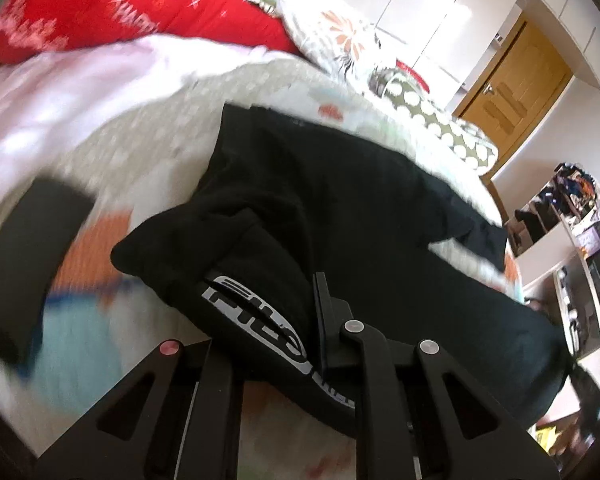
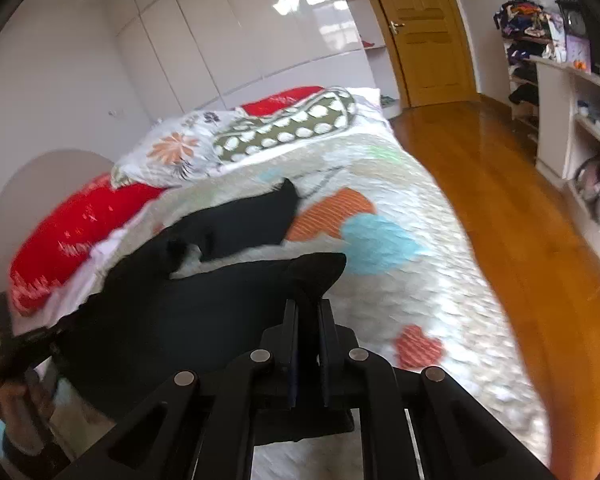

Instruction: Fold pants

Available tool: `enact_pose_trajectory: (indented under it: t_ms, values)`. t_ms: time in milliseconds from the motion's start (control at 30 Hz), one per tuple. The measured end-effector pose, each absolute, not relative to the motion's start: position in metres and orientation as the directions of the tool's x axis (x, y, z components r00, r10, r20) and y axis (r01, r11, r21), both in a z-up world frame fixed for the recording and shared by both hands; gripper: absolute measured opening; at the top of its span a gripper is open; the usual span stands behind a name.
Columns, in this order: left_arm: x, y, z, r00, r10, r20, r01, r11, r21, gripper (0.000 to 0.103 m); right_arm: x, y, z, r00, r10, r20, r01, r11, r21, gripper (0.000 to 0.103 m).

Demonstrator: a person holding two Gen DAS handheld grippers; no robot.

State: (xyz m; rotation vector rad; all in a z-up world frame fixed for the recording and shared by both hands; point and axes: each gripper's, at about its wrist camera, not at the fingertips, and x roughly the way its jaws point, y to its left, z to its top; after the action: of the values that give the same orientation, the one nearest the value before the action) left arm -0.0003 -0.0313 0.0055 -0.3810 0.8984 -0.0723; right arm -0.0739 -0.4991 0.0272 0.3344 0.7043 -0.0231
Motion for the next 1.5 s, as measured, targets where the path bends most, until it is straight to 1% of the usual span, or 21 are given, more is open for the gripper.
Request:
enact_pose_trajectory:
  t_ms: [33,100,167,200,267,300,367,433,500,667,800,867,900,933,1067,1133,1167,1233,1333,1400,1500]
  values:
    - [-0.01,-0.032,-0.004,0.61,-0.211,-0.764,-0.099,0.936,-0.337,0.012,-0.078,-0.501,0.024,0.753,0.085,-0.652,0.14,0.948,0.284,0.008]
    - [-0.02,-0.033,-0.02,0.577,-0.198,-0.793,-0.108,0.943,-0.314,0.017,-0.077,-0.503,0.004,0.693,0.065,-0.718,0.159,0.958,0.239,0.008]
    - [-0.026,-0.027,-0.028,0.556,-0.222,-0.801,-0.118,0.933,-0.341,0.021,-0.074,-0.503,-0.016,0.63,0.024,-0.776,0.198,0.962,0.19,0.008]
    - [-0.032,-0.024,-0.025,0.565,-0.231,-0.792,-0.117,0.928,-0.353,0.029,-0.073,-0.504,-0.024,0.596,-0.003,-0.803,0.227,0.96,0.166,0.011]
    - [-0.042,-0.021,-0.012,0.578,-0.182,-0.796,-0.134,0.94,-0.312,0.042,-0.08,-0.506,-0.022,0.598,-0.038,-0.8,0.258,0.955,0.148,0.014]
    - [-0.048,-0.018,-0.003,0.598,-0.143,-0.789,-0.144,0.949,-0.281,0.042,-0.088,-0.507,-0.014,0.617,-0.063,-0.784,0.27,0.953,0.135,0.016]
    - [-0.058,-0.014,0.008,0.62,-0.132,-0.774,-0.13,0.955,-0.268,0.042,-0.095,-0.505,-0.002,0.636,-0.092,-0.766,0.27,0.957,0.109,0.018]
    - [-0.064,-0.013,0.02,0.648,-0.059,-0.759,-0.143,0.97,-0.198,0.042,-0.098,-0.5,0.01,0.658,-0.087,-0.748,0.243,0.965,0.102,0.02]
    - [-0.065,-0.012,0.028,0.671,-0.038,-0.741,-0.138,0.975,-0.175,0.042,-0.098,-0.491,0.02,0.681,-0.051,-0.73,0.203,0.972,0.121,0.023]
    - [-0.051,-0.014,0.018,0.651,-0.066,-0.756,-0.117,0.975,-0.186,0.042,-0.08,-0.45,0.013,0.678,0.149,-0.72,0.026,0.974,0.226,0.024]
    - [-0.039,-0.013,-0.011,0.573,-0.067,-0.817,-0.15,0.971,-0.185,0.042,-0.064,-0.409,-0.013,0.61,0.273,-0.744,-0.085,0.956,0.282,0.024]
    - [-0.039,-0.007,-0.019,0.555,-0.083,-0.827,-0.155,0.967,-0.202,0.044,-0.054,-0.393,-0.032,0.552,0.303,-0.777,-0.125,0.951,0.283,0.024]
    - [-0.04,-0.006,-0.018,0.555,-0.095,-0.826,-0.149,0.966,-0.211,0.044,-0.049,-0.387,-0.043,0.517,0.292,-0.805,-0.133,0.956,0.262,0.025]
    - [-0.039,-0.005,-0.014,0.55,-0.102,-0.829,-0.14,0.967,-0.212,0.043,-0.047,-0.382,-0.045,0.519,0.277,-0.809,-0.147,0.961,0.234,0.026]
    - [-0.027,0.0,0.013,0.585,-0.095,-0.805,-0.12,0.972,-0.202,0.044,-0.03,-0.379,-0.019,0.532,0.295,-0.794,-0.197,0.955,0.223,0.03]
    - [-0.01,0.004,0.029,0.607,-0.103,-0.788,-0.109,0.972,-0.21,0.063,-0.011,-0.379,-0.001,0.567,0.284,-0.773,-0.207,0.958,0.199,0.038]
    - [0.0,0.006,0.035,0.613,-0.118,-0.781,-0.099,0.97,-0.224,0.079,0.002,-0.377,0.008,0.583,0.275,-0.764,-0.216,0.96,0.18,0.04]
    - [0.024,0.01,0.045,0.638,-0.148,-0.756,-0.079,0.964,-0.255,0.081,0.027,-0.372,0.022,0.616,0.27,-0.74,-0.241,0.959,0.149,0.045]
    - [0.069,0.011,0.048,0.613,-0.156,-0.774,-0.05,0.971,-0.235,0.081,0.08,-0.365,0.034,0.632,0.258,-0.731,-0.274,0.956,0.101,0.046]
    - [0.098,0.014,0.044,0.59,-0.175,-0.788,-0.035,0.97,-0.242,0.081,0.12,-0.357,0.035,0.621,0.249,-0.743,-0.308,0.949,0.06,0.046]
    - [0.144,0.017,0.03,0.54,-0.172,-0.824,-0.019,0.976,-0.216,0.081,0.169,-0.349,0.025,0.59,0.213,-0.779,-0.35,0.937,-0.009,0.047]
